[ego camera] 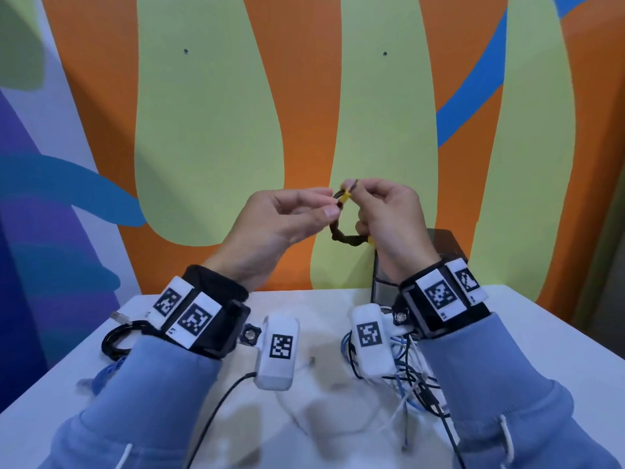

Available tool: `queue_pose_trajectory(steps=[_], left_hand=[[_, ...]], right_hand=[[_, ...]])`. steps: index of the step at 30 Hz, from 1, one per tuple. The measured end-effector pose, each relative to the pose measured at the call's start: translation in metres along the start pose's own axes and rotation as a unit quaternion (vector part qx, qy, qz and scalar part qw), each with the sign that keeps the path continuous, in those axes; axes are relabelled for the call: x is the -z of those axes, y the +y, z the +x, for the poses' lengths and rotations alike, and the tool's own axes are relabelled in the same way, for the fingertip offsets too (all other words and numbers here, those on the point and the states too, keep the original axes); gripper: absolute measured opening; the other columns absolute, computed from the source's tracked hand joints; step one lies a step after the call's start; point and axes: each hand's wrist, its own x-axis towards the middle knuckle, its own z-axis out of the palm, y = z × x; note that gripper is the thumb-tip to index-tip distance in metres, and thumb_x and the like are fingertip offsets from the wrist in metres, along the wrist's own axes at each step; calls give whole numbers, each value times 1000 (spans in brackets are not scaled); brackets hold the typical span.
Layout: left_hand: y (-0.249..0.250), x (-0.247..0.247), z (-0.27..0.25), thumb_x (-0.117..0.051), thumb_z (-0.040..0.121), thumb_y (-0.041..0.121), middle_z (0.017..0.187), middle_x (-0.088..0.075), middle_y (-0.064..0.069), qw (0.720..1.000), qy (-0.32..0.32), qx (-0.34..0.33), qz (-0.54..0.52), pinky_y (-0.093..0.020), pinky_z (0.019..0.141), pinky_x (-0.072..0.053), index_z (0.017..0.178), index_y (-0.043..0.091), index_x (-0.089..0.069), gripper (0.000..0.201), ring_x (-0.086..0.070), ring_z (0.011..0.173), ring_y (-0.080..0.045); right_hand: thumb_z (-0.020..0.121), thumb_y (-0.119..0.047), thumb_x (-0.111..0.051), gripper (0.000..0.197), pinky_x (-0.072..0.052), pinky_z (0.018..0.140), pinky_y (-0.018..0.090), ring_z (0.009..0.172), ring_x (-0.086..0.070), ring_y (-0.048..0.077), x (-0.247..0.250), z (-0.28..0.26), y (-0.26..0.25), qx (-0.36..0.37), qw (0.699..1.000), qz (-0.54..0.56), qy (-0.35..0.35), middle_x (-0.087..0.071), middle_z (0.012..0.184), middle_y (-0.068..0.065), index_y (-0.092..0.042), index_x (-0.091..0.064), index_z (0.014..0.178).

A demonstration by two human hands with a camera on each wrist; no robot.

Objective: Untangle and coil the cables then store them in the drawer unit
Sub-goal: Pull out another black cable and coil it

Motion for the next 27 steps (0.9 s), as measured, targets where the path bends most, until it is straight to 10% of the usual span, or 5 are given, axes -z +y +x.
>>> queue_pose_trajectory(steps=[11,17,27], left_hand=[[7,1,3,-84,79,-8,92,-72,-18,996,73,52,29,-35,71,-59,115,10,-62,46,-71,81,-27],[1,-2,4,-81,77,4,79,-79,-7,971,134,4,196,-42,78,-67,81,13,-82,10,-78,78,-27],[-1,14,10,-82,76,12,78,-78,-12,965,125,31,228,-51,85,-66,77,9,-76,8,-79,81,-32]], right_hand=[[107,-28,-59,35,-20,51,27,53,-19,15,-3,-6,-13,-19,990,78,-114,-25,60,-3,3,-75,101],[104,-14,-63,22,-27,50,24,49,-28,12,-7,-7,-7,22,993,17,-118,-40,54,-11,3,-76,104],[106,-5,-55,20,-34,59,22,57,-39,8,-16,-14,-1,107,977,-50,-178,-47,60,-15,-3,-70,120]])
